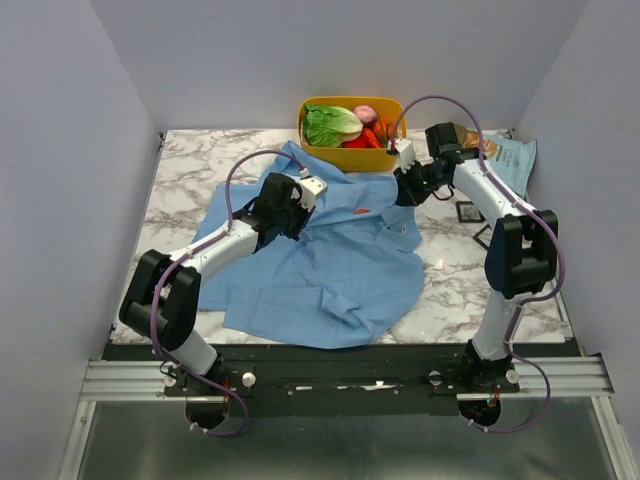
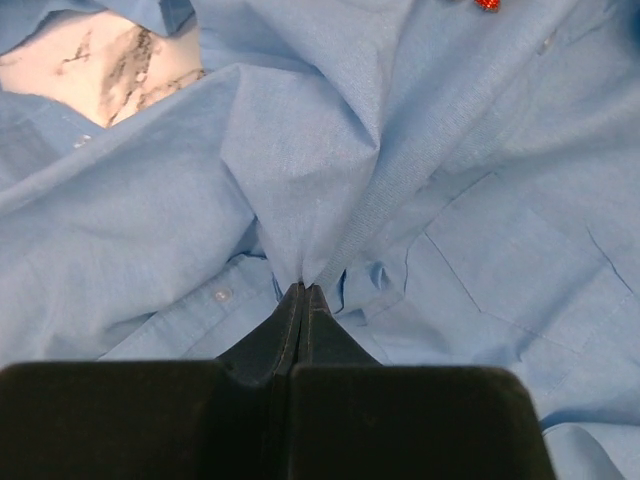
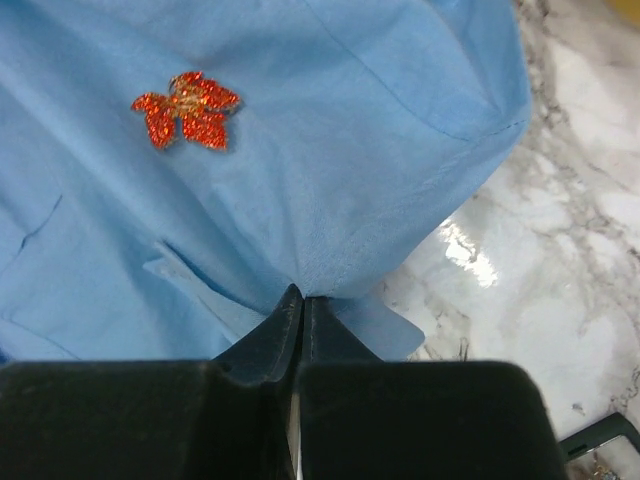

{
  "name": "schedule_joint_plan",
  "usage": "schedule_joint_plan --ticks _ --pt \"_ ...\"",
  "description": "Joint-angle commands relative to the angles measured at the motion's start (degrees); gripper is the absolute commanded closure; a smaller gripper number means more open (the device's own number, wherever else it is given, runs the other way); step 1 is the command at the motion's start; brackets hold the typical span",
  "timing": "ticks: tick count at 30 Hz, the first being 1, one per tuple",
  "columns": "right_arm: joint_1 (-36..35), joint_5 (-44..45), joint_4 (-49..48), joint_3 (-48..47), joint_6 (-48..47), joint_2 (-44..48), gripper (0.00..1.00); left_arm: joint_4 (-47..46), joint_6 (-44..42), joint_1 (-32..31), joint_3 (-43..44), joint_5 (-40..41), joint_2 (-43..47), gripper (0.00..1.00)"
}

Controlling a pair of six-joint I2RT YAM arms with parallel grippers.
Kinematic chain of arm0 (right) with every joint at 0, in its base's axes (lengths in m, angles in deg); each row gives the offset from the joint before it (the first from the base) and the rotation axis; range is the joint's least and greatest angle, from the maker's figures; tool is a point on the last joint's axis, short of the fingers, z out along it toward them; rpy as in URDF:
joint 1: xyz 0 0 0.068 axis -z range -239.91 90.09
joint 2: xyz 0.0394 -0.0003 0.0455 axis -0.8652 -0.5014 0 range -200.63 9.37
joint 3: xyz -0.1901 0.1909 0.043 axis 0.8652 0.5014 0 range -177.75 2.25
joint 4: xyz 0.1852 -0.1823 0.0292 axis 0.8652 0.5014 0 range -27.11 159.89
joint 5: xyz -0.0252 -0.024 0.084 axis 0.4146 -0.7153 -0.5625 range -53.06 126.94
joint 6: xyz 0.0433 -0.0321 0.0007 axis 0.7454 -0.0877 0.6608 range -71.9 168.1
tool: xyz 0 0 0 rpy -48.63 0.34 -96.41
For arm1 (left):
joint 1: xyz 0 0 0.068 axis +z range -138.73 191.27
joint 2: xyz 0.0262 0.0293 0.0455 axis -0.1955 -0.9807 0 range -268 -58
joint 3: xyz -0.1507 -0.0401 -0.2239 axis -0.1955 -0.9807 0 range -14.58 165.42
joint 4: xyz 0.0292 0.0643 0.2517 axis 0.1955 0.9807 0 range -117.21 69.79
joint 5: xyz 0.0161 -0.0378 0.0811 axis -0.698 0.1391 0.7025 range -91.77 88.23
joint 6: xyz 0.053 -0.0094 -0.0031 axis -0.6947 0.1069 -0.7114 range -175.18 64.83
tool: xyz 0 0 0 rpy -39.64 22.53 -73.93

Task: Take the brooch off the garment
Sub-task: Adjust the clothes at the center of the board.

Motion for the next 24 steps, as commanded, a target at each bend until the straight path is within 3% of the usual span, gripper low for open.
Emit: schedule_joint_plan --ticks 1,4,9,18,20,21,23,24 --pt "0.4 -1.3 8.1 2.1 -7.3 0.3 0.93 4.9 -4.6 -0.4 0.1 -6.2 -0.1 1.0" --pt "0.1 -2.0 9.5 4.1 -10.1 0.7 0.92 6.4 -6.1 -1.3 -0.1 -8.0 0.0 0.96" --pt "-1.0 0.1 9.8 6.0 -11.9 -0.2 0.9 9.0 -8.6 -5.0 -0.4 -3.7 -2.5 0.93" --pt "-1.5 8.3 2.7 6.2 -7.1 -1.0 0.91 6.0 -5.4 -6.0 3.6 4.8 -6.0 0.97" --pt "-1.6 9.7 1.7 5.0 -5.8 -1.0 0.87 6.6 -4.6 -6.0 5.3 5.0 -6.3 0.91" --pt "-1.6 10.1 1.7 4.5 -5.7 -1.1 0.84 6.9 -4.7 -5.9 6.7 5.1 -6.1 0.81" --pt "-1.5 11.3 1.9 4.2 -6.1 -0.8 0.78 7.3 -5.1 -5.9 7.5 4.9 -5.5 0.72" --pt "-1.5 11.4 2.0 4.4 -6.4 -0.1 0.77 8.0 -5.8 -5.9 8.3 4.7 -5.2 0.57"
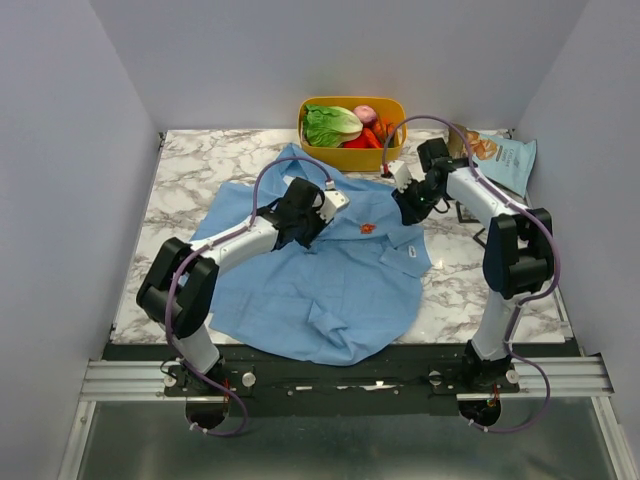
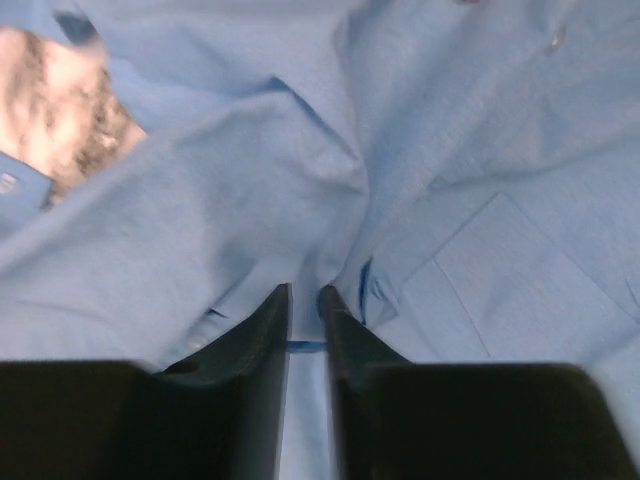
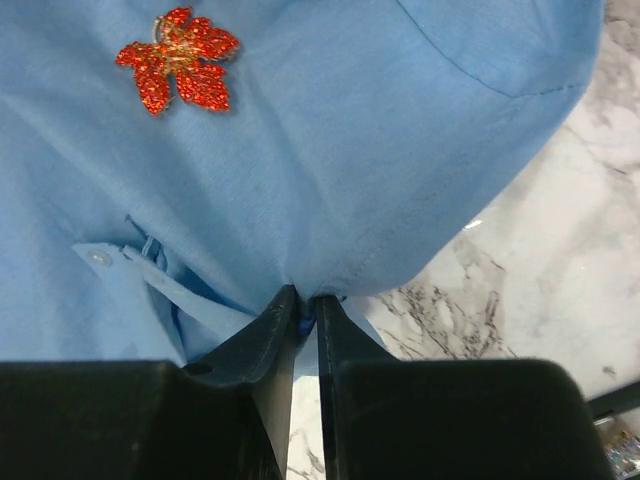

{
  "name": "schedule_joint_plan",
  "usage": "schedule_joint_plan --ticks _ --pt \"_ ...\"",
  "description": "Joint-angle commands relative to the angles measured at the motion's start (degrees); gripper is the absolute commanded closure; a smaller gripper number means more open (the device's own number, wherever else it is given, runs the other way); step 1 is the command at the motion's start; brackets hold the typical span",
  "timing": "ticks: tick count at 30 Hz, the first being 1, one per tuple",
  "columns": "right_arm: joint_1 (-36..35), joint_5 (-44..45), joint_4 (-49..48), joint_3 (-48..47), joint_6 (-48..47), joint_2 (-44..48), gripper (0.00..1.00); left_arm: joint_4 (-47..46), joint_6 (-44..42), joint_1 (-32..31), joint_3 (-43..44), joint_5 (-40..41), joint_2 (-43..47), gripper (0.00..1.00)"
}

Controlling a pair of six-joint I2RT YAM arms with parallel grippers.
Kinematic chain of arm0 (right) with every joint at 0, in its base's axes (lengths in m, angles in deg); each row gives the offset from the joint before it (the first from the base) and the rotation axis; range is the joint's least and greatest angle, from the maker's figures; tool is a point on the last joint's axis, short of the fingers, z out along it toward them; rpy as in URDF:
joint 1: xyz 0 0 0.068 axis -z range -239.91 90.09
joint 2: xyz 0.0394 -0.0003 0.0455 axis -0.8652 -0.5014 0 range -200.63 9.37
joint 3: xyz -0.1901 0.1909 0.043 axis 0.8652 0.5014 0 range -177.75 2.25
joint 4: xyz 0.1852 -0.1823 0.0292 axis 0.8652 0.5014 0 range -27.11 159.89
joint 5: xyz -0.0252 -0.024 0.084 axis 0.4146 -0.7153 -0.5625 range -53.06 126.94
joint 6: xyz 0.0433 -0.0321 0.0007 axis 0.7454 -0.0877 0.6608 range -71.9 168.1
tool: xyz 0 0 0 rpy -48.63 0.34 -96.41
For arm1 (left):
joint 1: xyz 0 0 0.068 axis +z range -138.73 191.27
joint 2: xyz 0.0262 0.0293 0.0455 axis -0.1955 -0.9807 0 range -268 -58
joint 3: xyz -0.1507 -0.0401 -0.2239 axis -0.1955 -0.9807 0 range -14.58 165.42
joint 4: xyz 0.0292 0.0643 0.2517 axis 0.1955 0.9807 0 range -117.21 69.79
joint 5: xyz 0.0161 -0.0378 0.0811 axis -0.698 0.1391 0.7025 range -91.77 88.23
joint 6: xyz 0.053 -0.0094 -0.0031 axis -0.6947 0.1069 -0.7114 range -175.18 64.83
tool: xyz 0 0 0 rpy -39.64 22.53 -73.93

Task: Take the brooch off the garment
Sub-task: Adjust the clothes at the center of the board.

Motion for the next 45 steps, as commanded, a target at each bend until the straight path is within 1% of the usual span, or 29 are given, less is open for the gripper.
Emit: schedule_joint_plan --ticks 1,2,3,4,6,7,9,10,13,14,15,17,18,21,24,25,30,32,33,37,41,45 --pt "0.0 4.3 -1.7 -1.1 0.4 0.7 0.76 1.2 -0.7 0.3 4.2 1.3 1.4 0.5" --pt "0.0 4.3 -1.7 -0.2 -0.3 1.1 0.75 2.5 -1.3 0.3 4.8 0.5 2.4 0.46" --pt "0.0 4.0 -1.4 0.1 -0.6 1.4 0.73 3.2 -2.4 0.3 5.5 -0.6 3.1 0.35" --pt "0.0 3.5 -0.5 0.4 -1.0 2.1 0.68 3.6 -3.1 0.3 5.6 -2.2 3.8 0.29" --pt "0.1 2.1 0.1 1.5 -1.6 3.1 0.64 4.6 -3.8 0.3 6.6 -4.0 6.0 0.2" --pt "0.0 1.8 0.0 1.9 -1.6 4.3 0.59 4.7 -3.5 0.3 6.9 -4.8 6.5 0.19" --pt "0.0 1.3 -0.4 2.4 -1.0 5.4 0.54 4.1 -2.5 -0.1 8.0 -5.9 6.3 0.18" --pt "0.0 1.3 -1.1 2.4 -0.8 5.9 0.48 4.0 -1.7 -0.9 8.6 -5.5 5.6 0.18" --pt "0.0 2.1 -2.6 1.6 1.5 7.2 0.39 2.6 0.0 -2.8 10.6 -1.5 1.7 0.18" --pt "0.0 2.7 -3.1 1.2 3.4 7.5 0.38 1.6 1.7 -3.8 10.9 -0.4 -0.3 0.18" --pt "0.1 2.6 -3.5 0.9 4.4 7.7 0.37 -0.2 2.4 -4.4 12.0 2.8 -1.5 0.18" --pt "0.1 2.3 -4.7 0.4 7.0 8.3 0.33 -1.5 3.9 -5.9 13.5 5.7 -5.3 0.18" --pt "0.0 2.4 -5.5 0.4 8.0 8.8 0.33 -1.9 4.2 -6.3 14.7 7.9 -6.4 0.19" --pt "0.1 2.8 -7.0 0.5 10.8 9.5 0.33 -2.4 5.2 -7.8 16.4 8.7 -9.9 0.19" --pt "0.2 3.7 -7.7 0.5 12.5 10.5 0.33 -2.5 4.8 -9.7 15.7 8.7 -11.2 0.2" --pt "0.1 3.5 -7.7 0.5 12.7 11.1 0.33 -3.0 4.6 -10.2 15.1 10.3 -11.4 0.2" --pt "0.1 -1.4 -7.7 1.0 14.4 12.0 0.33 -4.0 4.7 -11.8 13.3 13.3 -13.0 0.2" --pt "0.1 -3.7 -7.7 1.0 15.4 11.5 0.34 -4.3 5.2 -11.9 12.8 12.4 -13.2 0.2" --pt "0.2 -6.2 -7.7 0.8 16.0 11.1 0.34 -4.2 5.3 -11.9 12.4 11.2 -13.1 0.21" --pt "0.1 -9.9 -5.7 -1.9 18.2 8.1 0.35 -4.0 5.1 -12.1 9.1 4.5 -11.6 0.22" --pt "0.2 -12.0 -4.7 -4.9 20.6 4.6 0.38 -3.8 4.4 -12.5 7.0 3.4 -11.0 0.23" --pt "-0.1 -16.4 -0.9 -8.8 21.5 0.2 0.42 -5.1 4.6 -12.6 4.9 4.1 -9.3 0.23"
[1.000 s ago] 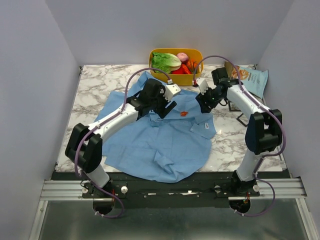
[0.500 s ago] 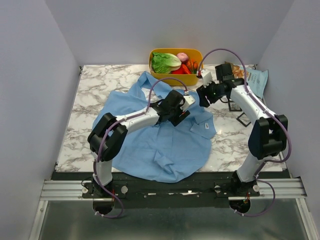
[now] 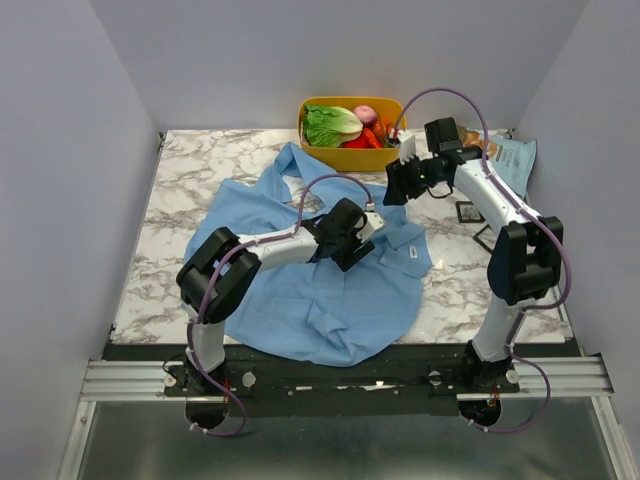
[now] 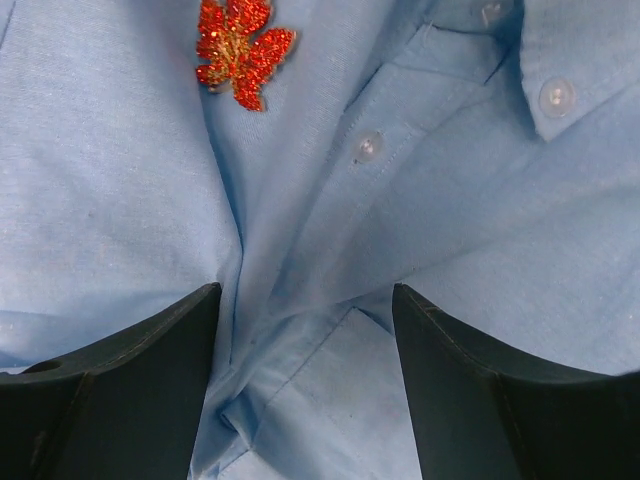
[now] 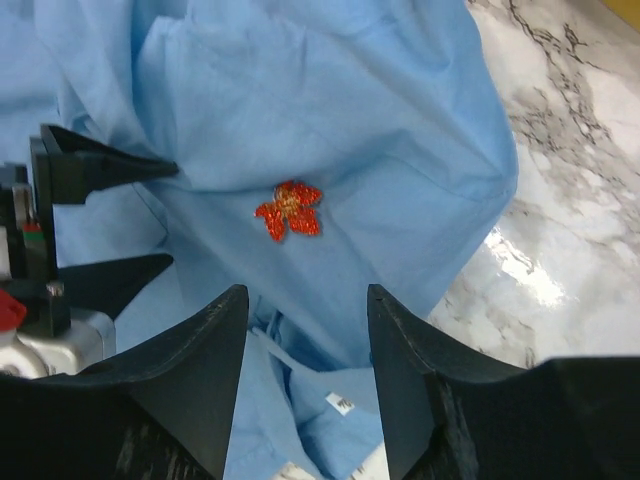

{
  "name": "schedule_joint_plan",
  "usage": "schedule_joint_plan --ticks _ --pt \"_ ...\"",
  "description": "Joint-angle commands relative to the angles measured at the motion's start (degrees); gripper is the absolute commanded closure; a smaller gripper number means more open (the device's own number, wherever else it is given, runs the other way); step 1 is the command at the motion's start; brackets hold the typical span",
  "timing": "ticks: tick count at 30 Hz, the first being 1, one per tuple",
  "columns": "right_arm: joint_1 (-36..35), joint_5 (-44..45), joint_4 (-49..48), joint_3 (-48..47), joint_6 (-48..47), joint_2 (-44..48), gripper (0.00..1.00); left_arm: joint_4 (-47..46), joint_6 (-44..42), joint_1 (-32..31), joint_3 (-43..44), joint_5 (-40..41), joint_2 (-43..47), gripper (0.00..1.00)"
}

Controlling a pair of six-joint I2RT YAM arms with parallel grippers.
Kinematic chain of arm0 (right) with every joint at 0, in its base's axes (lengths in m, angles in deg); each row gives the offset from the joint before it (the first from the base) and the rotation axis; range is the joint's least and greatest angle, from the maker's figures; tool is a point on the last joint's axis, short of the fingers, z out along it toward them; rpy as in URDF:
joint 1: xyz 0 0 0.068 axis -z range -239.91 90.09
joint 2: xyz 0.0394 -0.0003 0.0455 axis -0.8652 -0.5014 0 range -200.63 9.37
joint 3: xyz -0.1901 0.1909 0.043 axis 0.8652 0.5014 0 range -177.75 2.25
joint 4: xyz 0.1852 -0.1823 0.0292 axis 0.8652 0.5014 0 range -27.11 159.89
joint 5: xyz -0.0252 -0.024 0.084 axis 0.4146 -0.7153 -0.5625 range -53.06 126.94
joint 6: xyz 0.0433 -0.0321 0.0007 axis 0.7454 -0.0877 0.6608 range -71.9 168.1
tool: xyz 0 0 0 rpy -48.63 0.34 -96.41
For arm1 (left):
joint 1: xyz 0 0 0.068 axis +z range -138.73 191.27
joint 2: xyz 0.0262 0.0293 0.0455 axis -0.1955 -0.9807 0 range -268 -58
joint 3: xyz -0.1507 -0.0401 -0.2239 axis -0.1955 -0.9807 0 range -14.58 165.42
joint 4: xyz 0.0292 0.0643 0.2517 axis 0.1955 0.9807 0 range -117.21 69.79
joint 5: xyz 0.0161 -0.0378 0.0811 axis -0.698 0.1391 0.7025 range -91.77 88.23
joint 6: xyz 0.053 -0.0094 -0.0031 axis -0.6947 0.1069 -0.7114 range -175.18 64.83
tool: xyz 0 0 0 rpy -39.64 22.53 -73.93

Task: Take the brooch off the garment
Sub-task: Adjust the clothes at the center of the board, then remove the brooch from the clothes.

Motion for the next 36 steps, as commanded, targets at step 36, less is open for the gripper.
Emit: schedule_joint_plan --ticks 36 --pt "-10.6 14.2 5.4 -7.3 8.6 -18.9 0.26 -7.1 2.9 8.2 -10.7 -2.3 15.7 0.18"
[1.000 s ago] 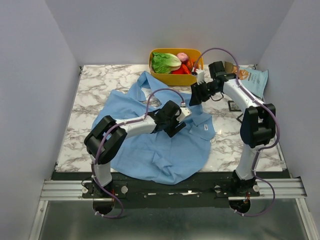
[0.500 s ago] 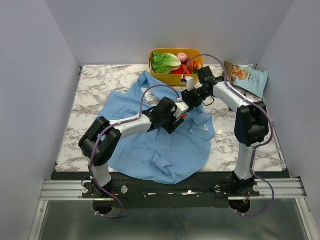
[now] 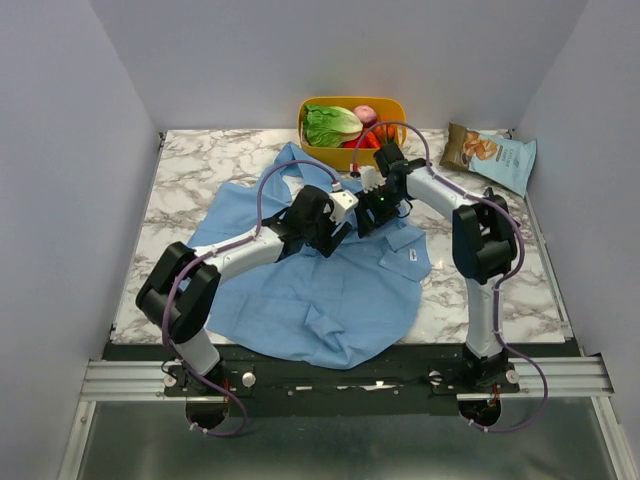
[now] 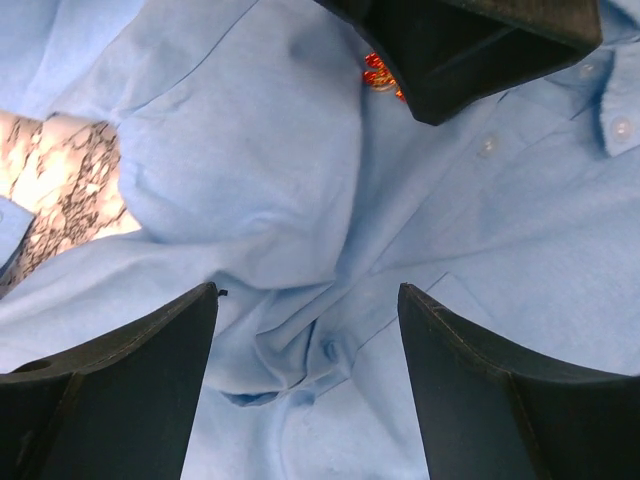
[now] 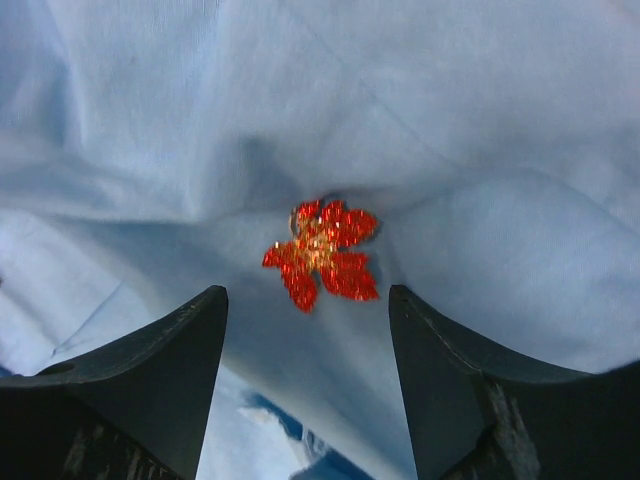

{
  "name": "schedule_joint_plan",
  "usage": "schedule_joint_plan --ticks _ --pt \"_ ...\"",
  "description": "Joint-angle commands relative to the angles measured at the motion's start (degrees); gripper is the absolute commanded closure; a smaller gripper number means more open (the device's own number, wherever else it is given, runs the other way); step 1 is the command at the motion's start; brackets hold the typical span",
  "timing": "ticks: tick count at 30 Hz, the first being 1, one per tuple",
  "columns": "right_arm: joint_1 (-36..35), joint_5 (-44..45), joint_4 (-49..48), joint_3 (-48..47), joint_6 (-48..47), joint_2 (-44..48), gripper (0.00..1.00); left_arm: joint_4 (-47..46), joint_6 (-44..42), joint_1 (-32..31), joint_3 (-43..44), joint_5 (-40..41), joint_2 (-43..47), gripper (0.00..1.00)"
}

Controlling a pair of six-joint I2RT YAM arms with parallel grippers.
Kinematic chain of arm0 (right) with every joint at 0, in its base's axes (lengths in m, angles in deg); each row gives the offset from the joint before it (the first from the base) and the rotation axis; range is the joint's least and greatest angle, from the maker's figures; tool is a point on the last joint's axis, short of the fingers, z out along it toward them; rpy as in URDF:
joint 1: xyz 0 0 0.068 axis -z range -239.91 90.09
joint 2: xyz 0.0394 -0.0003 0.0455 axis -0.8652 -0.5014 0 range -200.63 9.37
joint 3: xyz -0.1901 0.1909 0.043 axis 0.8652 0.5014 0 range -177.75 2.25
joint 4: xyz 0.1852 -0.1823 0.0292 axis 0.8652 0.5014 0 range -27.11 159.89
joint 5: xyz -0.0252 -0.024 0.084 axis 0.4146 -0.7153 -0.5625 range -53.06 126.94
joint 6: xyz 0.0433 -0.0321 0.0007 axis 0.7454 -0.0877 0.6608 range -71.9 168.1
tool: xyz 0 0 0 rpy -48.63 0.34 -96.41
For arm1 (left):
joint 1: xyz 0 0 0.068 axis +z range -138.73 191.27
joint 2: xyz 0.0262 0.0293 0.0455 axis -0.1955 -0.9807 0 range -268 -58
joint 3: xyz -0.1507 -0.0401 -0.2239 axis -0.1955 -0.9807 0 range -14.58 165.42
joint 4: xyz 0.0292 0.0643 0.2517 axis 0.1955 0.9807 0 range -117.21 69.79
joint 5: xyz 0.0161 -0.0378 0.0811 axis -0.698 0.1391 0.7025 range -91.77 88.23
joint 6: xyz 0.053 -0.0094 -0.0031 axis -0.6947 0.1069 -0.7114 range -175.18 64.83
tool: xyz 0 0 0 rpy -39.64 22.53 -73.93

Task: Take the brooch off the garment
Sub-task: Remove the brooch from the clothes.

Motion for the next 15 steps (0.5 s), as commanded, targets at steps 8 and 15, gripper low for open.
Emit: schedule_joint_plan --ticks 8,15 --pt "-3.2 10.0 2.8 -6.4 2.0 -6.7 0.24 -0.5 -0.2 2.8 -2.8 -0.1 4.7 0.18" --pt "-6.8 15.7 2.9 -6.9 1.4 -9.8 0.25 -0.2 -0.3 3.9 -3.2 -0.3 6.2 0.18"
